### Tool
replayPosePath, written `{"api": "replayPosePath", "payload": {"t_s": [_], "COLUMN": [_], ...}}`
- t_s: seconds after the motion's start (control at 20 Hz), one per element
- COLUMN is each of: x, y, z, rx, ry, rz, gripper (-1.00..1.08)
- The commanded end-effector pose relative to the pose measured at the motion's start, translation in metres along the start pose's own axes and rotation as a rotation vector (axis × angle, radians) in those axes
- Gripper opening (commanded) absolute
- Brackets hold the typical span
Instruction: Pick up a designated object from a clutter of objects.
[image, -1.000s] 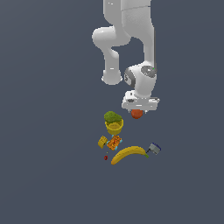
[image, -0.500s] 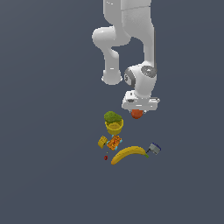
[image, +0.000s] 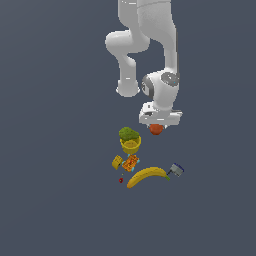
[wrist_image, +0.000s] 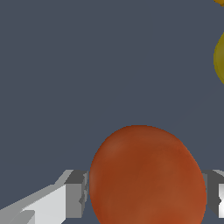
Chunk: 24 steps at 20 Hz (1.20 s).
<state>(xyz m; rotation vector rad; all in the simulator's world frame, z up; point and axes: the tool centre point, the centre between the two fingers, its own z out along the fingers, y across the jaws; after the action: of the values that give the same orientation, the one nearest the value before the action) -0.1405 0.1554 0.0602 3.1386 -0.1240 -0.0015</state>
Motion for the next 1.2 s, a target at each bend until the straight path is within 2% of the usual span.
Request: {"api": "replayPosePath", "payload": {"t_s": [0.0,0.4,1.15], "x": [0.004,0.021,0.068], "y": [0.003,0.019,0.063], "z": [-0.01,-0.059,-0.189], "rx": [0.001,0.003,0.006], "ry": [0.002,0.001,0.0], "rz": [0.0,-0.001,-0.001], "gripper": [-1.0,-1.0,-1.0]}}
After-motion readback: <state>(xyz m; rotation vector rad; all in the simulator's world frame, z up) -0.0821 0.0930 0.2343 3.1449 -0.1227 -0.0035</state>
